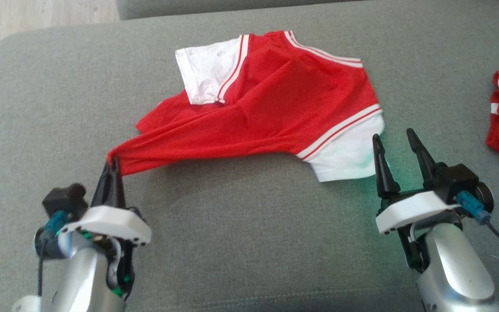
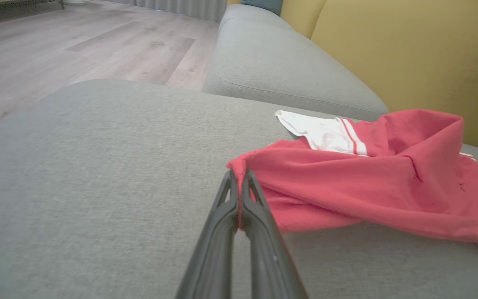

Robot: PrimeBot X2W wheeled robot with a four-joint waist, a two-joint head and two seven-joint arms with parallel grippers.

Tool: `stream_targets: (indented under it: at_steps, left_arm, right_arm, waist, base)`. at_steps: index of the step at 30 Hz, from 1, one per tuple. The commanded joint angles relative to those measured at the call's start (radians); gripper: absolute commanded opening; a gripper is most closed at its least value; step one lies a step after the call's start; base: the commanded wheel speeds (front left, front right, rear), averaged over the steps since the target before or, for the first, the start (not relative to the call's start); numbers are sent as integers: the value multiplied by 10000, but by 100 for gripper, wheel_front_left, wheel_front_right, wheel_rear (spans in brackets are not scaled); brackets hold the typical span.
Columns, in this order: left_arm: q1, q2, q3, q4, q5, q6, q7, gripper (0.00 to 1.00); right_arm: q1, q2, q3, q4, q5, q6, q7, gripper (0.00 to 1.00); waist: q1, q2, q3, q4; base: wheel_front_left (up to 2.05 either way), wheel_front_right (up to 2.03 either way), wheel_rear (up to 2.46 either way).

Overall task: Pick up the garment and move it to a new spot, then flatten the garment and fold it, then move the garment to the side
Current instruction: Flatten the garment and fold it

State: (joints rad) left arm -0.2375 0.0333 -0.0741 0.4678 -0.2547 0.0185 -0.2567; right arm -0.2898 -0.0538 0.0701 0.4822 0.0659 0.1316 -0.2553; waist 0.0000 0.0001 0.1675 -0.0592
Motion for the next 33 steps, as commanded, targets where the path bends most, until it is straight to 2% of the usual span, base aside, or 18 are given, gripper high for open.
stream_targets:
  at_steps: [1,4,5,6,16,23,33]
  left_arm:
    - [-156,170,446,-261,76,77,-51,14]
    - [84,170,790,-177,150,155,-51,46]
    - [149,170,866,-156,204,175,-51,97]
    - [220,170,919,-161,256,187,-51,100]
    - [1174,170,856,-831,900,602,-51,100]
    - [1592,169,529,-993,998,666,-51,100]
    - [1354,169,-24,-943,856,621,-51,100]
  right_arm:
    - [112,35,204,-242,90,-9,-65,100]
    - [201,35,157,-226,129,-9,-65,100]
    - [233,35,147,-213,137,-9,-65,100]
    - [266,35,145,-199,145,-9,-65,100]
    - [612,35,324,-406,342,-9,-65,100]
    - [848,35,365,-314,396,-9,-65,100]
    - [597,36,-58,546,153,-9,-65,100]
  waist:
    - [0,-1,-74,-1]
    - [0,-1,-209,-33]
    - [0,-1,-250,-40]
    - [0,-1,-294,-48]
    - [0,-1,-662,-66]
    - [0,-1,-800,19]
    - [0,-1,-366,257]
  base:
    - [0,0,0]
    - [0,0,0]
    - [0,0,0]
    - [0,0,0]
    - [0,0,0]
    - [0,0,0]
    - [0,0,0]
